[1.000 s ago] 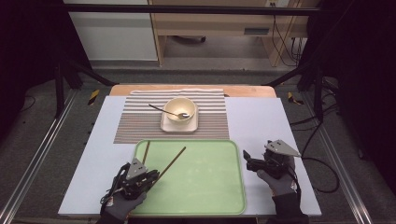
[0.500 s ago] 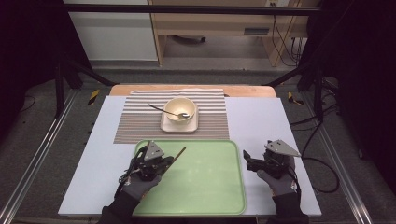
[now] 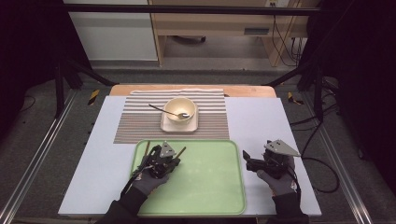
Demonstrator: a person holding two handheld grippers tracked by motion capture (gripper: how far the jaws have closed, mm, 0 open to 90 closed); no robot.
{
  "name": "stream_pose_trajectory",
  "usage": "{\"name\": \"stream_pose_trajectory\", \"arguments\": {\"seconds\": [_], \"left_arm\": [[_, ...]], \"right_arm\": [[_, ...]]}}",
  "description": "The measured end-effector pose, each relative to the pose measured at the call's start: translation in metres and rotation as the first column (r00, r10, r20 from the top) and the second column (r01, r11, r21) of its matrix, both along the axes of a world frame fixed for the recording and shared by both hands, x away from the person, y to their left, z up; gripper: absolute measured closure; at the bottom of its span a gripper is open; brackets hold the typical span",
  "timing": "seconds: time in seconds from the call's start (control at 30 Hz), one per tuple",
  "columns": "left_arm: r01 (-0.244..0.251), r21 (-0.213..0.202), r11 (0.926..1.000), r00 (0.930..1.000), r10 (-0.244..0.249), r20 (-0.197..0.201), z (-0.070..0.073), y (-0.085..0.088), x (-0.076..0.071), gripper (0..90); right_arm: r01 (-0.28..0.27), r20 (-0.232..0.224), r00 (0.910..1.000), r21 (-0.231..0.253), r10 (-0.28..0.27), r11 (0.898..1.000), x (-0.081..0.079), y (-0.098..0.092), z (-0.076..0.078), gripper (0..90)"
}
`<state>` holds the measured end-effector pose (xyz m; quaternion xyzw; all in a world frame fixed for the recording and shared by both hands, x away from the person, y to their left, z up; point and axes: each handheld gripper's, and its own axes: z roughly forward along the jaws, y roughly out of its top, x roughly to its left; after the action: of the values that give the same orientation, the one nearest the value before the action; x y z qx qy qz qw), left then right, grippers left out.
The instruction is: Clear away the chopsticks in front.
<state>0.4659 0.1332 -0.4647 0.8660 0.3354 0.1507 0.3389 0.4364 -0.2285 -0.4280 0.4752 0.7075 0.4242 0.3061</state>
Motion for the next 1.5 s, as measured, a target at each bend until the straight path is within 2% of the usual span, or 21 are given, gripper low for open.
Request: {"name": "stream_pose_trajectory", "arguments": {"seconds": [0.27, 0.4, 0.63, 1.0, 1.2, 1.5], "left_arm": [[-0.029, 0.007, 0.9996, 0.9995, 0.029, -0.011, -0.002, 0.007, 0.002, 89.7], [-0.035, 0.027, 0.999, 0.9994, 0.035, -0.008, -0.003, 0.01, 0.002, 89.7], [-0.067, 0.02, 0.9976, 0.9978, 0.067, -0.001, -0.001, 0.019, 0.002, 89.7], [-0.121, -0.002, 0.9926, 0.9926, 0.121, -0.012, 0.001, 0.041, 0.001, 89.7], [-0.141, 0.01, 0.99, 0.99, 0.141, -0.007, 0.001, 0.05, -0.003, 89.7], [-0.17, 0.007, 0.9853, 0.9853, 0.171, -0.012, 0.001, 0.064, -0.006, 89.7]], "right_arm": [[-0.007, -0.004, 1.0, 0.009, 0.007, 1.0, -0.001, 0.001, 0.0, 3.9], [-0.013, -0.002, 0.9999, 0.006, 0.013, 1.0, -0.001, 0.001, 0.001, 3.9], [-0.022, 0.003, 0.9998, 0.009, 0.022, 1.0, -0.002, 0.002, 0.002, 3.8], [-0.03, 0.001, 0.9996, 0.012, 0.03, 0.999, -0.002, 0.003, 0.002, 3.7], [-0.032, 0.002, 0.9995, 0.015, 0.032, 0.999, -0.002, 0.003, 0.003, 3.3], [-0.041, 0.003, 0.9991, 0.011, 0.041, 0.999, -0.003, 0.004, 0.003, 2.4]]}}
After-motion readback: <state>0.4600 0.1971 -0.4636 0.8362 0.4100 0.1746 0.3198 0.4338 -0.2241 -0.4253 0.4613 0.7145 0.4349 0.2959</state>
